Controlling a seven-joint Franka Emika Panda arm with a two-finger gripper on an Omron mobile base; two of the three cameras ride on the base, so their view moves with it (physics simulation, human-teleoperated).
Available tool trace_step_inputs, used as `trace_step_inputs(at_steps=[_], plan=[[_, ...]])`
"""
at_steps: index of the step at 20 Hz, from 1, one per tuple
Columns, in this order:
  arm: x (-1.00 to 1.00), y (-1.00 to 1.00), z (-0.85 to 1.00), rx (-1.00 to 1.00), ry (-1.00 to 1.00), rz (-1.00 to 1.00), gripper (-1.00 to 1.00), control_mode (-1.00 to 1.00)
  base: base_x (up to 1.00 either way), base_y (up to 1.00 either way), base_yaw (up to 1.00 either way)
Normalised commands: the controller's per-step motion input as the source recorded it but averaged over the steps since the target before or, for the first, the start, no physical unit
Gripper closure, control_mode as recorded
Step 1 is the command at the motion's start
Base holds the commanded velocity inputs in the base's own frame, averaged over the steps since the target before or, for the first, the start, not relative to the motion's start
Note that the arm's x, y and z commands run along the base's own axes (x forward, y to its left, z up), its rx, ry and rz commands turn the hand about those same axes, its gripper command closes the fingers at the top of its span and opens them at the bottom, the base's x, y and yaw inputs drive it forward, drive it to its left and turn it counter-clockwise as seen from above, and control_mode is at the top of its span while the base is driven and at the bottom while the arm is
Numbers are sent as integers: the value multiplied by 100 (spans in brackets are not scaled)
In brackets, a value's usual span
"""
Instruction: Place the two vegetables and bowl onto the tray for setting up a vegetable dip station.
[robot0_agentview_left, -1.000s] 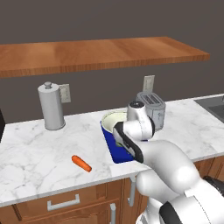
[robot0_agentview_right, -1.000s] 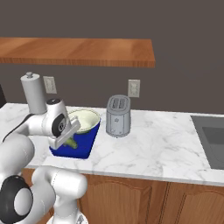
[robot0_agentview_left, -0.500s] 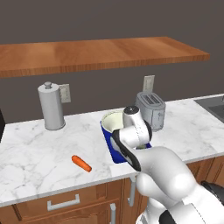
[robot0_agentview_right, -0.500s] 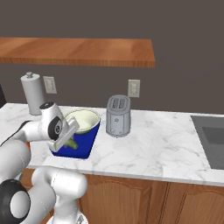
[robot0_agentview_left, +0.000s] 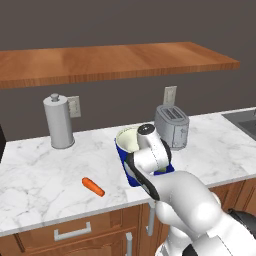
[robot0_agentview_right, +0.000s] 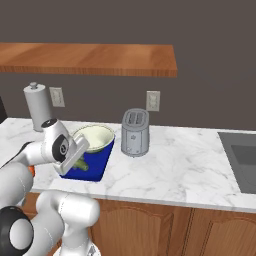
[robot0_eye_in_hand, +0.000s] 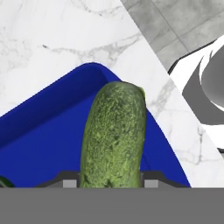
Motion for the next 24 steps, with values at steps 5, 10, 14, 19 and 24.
trace_step_inputs(at_steps=[5,10,14,19,24], plan=[[4,3,0,-1,0,0,100,-100,0,0,0],[2,3,0,0,0,0,100,-100,0,0,0],[2,3,-1,0,0,0,100,-100,0,0,0],[3,5,-1,-1,0,0,100,-100,0,0,0],[3,5,-2,-2,0,1,100,-100,0,0,0]])
